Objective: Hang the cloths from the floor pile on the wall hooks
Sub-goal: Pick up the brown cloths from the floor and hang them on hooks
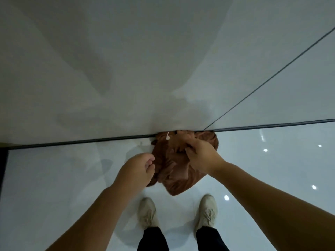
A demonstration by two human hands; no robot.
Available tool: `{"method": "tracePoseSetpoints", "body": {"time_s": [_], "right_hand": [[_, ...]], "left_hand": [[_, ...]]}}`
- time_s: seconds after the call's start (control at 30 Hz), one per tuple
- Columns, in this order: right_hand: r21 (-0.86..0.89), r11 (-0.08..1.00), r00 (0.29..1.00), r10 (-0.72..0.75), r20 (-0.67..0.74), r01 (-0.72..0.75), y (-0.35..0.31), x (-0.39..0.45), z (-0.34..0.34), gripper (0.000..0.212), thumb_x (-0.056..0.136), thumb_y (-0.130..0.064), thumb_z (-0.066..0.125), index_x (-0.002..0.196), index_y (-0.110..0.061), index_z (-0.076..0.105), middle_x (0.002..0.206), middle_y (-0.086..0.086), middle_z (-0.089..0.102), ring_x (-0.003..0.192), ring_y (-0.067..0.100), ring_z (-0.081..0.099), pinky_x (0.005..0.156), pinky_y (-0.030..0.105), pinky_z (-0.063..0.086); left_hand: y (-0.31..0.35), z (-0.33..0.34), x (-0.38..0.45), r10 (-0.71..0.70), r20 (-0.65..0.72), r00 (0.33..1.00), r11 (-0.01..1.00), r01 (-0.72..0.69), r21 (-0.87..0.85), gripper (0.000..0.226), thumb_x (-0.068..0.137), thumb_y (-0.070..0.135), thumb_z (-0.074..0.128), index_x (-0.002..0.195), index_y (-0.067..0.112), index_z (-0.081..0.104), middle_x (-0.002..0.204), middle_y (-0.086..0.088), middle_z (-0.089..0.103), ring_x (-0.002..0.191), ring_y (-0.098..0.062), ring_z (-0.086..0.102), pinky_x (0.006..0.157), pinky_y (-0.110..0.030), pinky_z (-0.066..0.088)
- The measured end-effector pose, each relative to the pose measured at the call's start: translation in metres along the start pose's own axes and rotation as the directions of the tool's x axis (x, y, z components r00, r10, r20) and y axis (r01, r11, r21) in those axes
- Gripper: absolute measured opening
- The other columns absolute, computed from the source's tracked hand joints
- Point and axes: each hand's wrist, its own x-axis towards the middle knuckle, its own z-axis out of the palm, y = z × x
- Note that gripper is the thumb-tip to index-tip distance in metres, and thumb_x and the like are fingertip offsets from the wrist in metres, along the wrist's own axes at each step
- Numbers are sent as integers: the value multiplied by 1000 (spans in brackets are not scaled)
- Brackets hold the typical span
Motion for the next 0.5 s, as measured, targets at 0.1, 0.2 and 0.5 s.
{"method": "tracePoseSetpoints", "body": {"time_s": [0.1,0.2,0.5], "right_hand": [[74,997,997,38,-73,-33,-59,-49,-69,32,90,-12,42,83,-40,58,87,-6,58,74,4,54,67,15,41],[214,972,970,138,-198,-95,-111,-97,-136,32,90,-11,45,68,-30,58,66,-11,56,61,4,54,57,17,44],[520,852,898,185,-400,56,-243,-194,-290,19,90,-7,47,88,3,63,83,20,67,64,25,69,62,35,60]], "left_hand": [[59,-43,-31,109,-32,994,993,-111,-49,28,88,22,61,117,19,60,98,10,56,90,-4,53,83,-18,43],[123,-79,-61,230,-40,972,967,-233,-105,40,84,36,65,121,25,57,106,15,54,99,-4,55,87,-20,45],[279,-178,-136,423,-270,865,858,-478,-188,47,84,41,65,126,32,47,113,19,54,106,2,50,91,-21,47]]}}
